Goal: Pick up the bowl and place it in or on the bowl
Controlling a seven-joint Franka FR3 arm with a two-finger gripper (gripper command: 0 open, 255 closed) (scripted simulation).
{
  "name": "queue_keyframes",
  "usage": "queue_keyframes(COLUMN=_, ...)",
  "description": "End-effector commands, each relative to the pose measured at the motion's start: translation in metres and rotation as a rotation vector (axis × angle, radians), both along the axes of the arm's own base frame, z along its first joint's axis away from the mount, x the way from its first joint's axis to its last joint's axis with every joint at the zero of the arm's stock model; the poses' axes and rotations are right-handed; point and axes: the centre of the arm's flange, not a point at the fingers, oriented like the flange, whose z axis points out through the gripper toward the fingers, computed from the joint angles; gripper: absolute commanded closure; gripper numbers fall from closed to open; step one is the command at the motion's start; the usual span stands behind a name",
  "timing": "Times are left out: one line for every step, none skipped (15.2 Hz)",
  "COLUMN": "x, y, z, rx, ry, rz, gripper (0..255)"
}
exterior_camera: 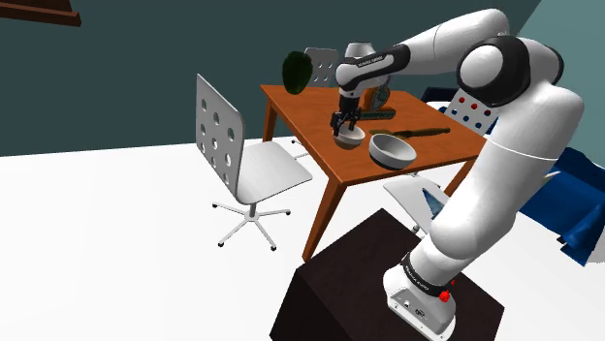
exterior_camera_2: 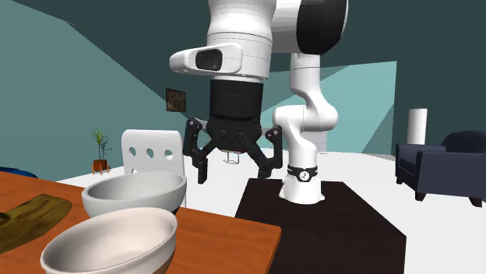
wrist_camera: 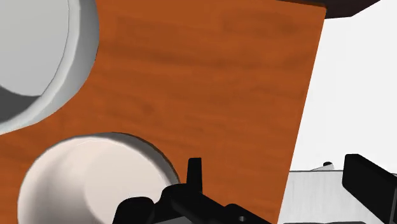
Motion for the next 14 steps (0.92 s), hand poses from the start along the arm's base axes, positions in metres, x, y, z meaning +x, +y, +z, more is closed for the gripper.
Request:
queue_keyframes(x=0.018, y=-0.016, z=-0.009, rx=-0.012, ry=0.006, rz=0.0, gripper=0)
queue_keyframes(x=0.027, y=-0.023, z=-0.015, rx=-0.018, ry=0.009, rz=0.001, gripper=0)
queue_keyframes(x=0.035, y=-0.031, z=-0.022, rx=-0.023, ry=0.011, rz=0.001, gripper=0)
queue_keyframes(x=0.044, y=-0.039, z=-0.028, rx=-0.029, ry=0.014, rz=0.001, gripper=0)
queue_keyframes(x=0.052, y=-0.046, z=-0.034, rx=-0.035, ry=0.017, rz=0.001, gripper=0)
queue_keyframes(x=0.061, y=-0.054, z=-0.04, rx=-0.041, ry=0.02, rz=0.001, gripper=0)
queue_keyframes(x=0.069, y=-0.062, z=-0.046, rx=-0.046, ry=0.023, rz=0.001, gripper=0)
queue_keyframes(x=0.075, y=-0.067, z=-0.05, rx=-0.05, ry=0.025, rz=0.002, gripper=0)
queue_keyframes(x=0.074, y=-0.067, z=-0.055, rx=-0.05, ry=0.025, rz=0.002, gripper=0)
queue_keyframes(x=0.073, y=-0.068, z=-0.061, rx=-0.05, ry=0.025, rz=0.002, gripper=0)
queue_keyframes(x=0.072, y=-0.069, z=-0.066, rx=-0.05, ry=0.025, rz=0.002, gripper=0)
queue_keyframes(x=0.071, y=-0.07, z=-0.071, rx=-0.05, ry=0.025, rz=0.002, gripper=0)
queue_keyframes(x=0.07, y=-0.071, z=-0.076, rx=-0.05, ry=0.025, rz=0.002, gripper=0)
queue_keyframes(x=0.07, y=-0.071, z=-0.081, rx=-0.05, ry=0.025, rz=0.002, gripper=0)
